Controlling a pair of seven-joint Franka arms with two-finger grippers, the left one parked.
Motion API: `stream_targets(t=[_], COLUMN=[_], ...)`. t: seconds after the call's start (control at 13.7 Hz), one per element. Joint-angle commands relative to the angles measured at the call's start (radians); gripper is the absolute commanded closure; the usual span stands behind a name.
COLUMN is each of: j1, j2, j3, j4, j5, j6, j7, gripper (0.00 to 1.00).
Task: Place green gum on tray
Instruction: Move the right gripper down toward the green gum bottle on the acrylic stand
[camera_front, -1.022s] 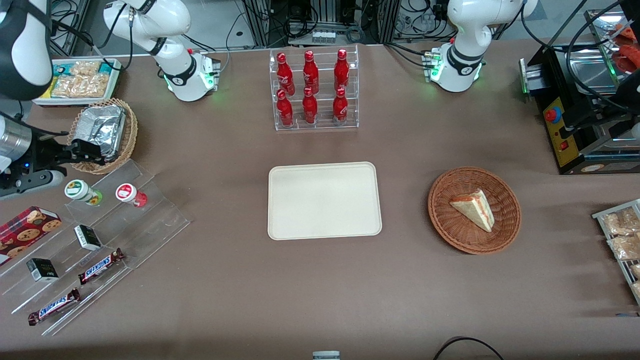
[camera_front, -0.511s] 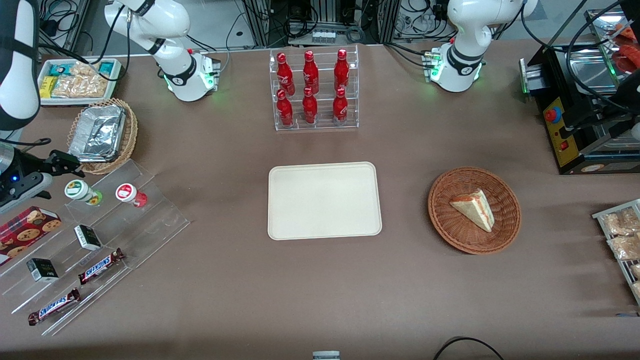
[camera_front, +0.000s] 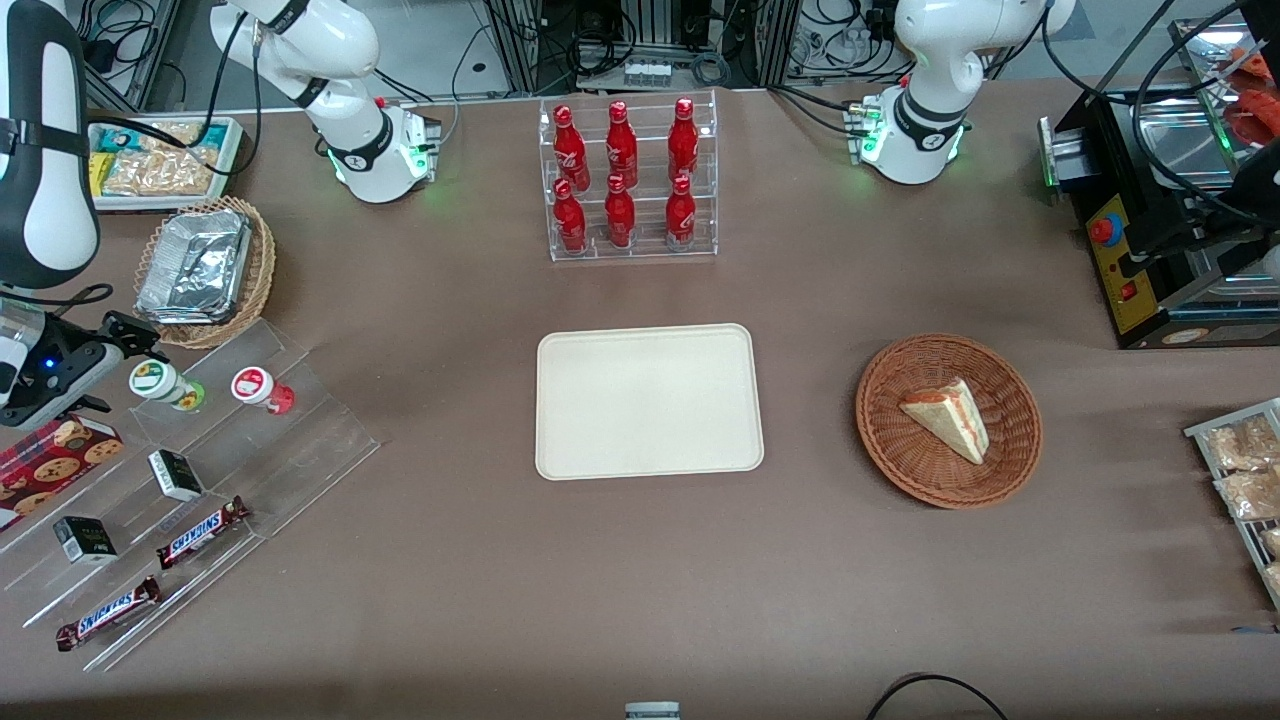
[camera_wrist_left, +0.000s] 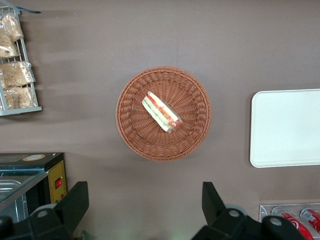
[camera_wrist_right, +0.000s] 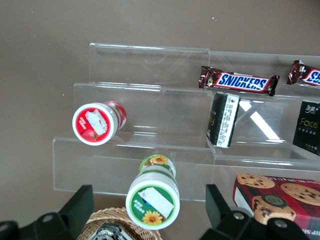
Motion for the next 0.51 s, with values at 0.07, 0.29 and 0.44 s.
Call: stream_targets(t=[0.07,0.29,0.44], j1=[-0.022,-0.027,-0.047], j2=[-0.017,-0.017,-0.017], j3=[0.008,0.007,0.007], j4=[-0.068,-0.105,-0.134], j5=[-0.011,-0.011,-0.011], j6=[0.071,0.108,0.143], j7=[-0.014,-0.036,-0.045], gripper=[0.0,0.0,0.0])
